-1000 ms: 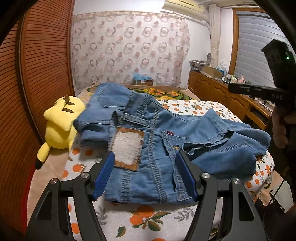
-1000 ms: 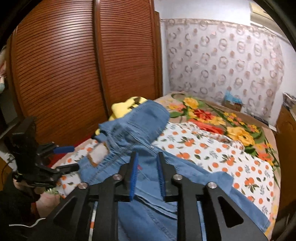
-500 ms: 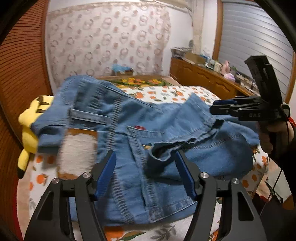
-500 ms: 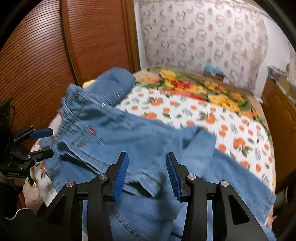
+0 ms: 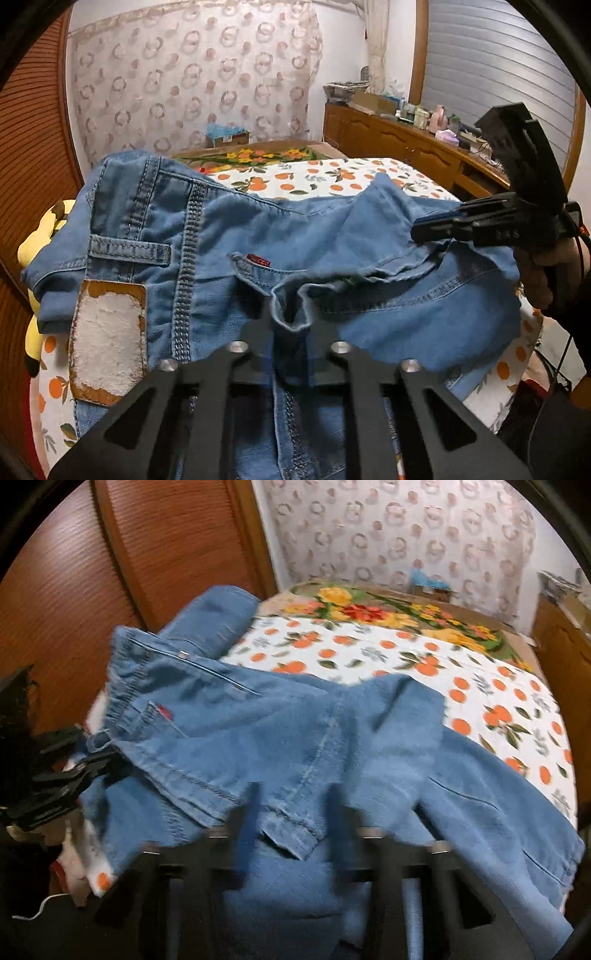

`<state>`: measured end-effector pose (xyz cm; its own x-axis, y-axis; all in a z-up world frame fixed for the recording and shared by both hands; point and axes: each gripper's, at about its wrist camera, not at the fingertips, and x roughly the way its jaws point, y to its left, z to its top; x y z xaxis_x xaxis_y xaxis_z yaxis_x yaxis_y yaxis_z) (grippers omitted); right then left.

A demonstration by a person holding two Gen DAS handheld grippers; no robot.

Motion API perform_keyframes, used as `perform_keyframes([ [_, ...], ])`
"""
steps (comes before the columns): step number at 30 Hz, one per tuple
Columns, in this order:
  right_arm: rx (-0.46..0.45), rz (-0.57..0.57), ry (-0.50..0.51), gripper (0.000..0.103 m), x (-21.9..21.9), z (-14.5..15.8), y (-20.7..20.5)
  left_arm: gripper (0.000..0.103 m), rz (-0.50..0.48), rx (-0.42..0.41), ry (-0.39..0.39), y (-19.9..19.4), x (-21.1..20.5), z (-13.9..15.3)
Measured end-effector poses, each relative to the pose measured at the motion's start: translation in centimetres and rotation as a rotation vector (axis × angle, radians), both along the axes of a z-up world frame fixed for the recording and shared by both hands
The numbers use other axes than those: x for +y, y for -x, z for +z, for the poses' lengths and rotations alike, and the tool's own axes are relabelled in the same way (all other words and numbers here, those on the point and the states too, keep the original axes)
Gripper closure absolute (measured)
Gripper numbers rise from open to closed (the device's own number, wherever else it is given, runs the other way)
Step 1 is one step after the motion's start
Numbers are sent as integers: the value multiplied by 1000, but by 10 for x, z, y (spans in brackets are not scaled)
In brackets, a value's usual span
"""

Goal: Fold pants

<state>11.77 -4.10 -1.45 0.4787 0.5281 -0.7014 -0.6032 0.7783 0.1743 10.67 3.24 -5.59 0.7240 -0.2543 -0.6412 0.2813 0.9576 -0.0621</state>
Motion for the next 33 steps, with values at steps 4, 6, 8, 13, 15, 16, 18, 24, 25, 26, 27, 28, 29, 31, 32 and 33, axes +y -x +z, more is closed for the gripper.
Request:
perform_keyframes([
  [4, -54, 38, -55, 100, 4, 21, 7, 97, 24, -20, 45, 12, 8, 12],
  [6, -87, 46, -85, 101, 8, 37, 11, 98, 26, -39, 74, 21, 13, 21],
  [8, -127, 57, -108, 101, 11, 52, 14, 98, 33, -68, 97, 35, 20, 32],
  [13, -205, 105, -146, 101, 29, 85, 17, 98, 54, -120, 104, 65, 32, 53],
  [15, -226, 134, -155, 102, 44, 95, 20, 98, 73, -131, 112, 73, 39, 56],
  [16, -233, 151, -157, 102, 50, 98, 20, 98, 83, -134, 117, 78, 44, 58],
  [18, -244, 180, -157, 102, 61, 98, 14, 98, 106, -139, 123, 85, 54, 57],
  [24, -250, 263, -143, 102, 102, 87, -10, 98, 176, -98, 138, 96, 84, 41],
  [25, -246, 275, -141, 102, 110, 84, -15, 98, 184, -87, 142, 96, 88, 37],
  [26, -243, 286, -136, 102, 120, 80, -23, 98, 191, -77, 143, 96, 90, 33],
  [27, -241, 294, -129, 102, 128, 77, -27, 98, 196, -68, 144, 98, 92, 29],
  [28, -238, 301, -123, 102, 136, 74, -32, 98, 198, -58, 145, 99, 93, 24],
  [29, -238, 306, -112, 102, 145, 73, -36, 98, 199, -50, 146, 99, 93, 20],
  [31, -239, 307, -89, 102, 161, 71, -45, 98, 203, -31, 148, 97, 92, 13],
  [32, -245, 301, -79, 102, 169, 68, -49, 98, 205, -24, 147, 95, 93, 11],
  [33, -245, 297, -73, 102, 175, 66, -53, 98, 206, -19, 147, 95, 94, 8],
])
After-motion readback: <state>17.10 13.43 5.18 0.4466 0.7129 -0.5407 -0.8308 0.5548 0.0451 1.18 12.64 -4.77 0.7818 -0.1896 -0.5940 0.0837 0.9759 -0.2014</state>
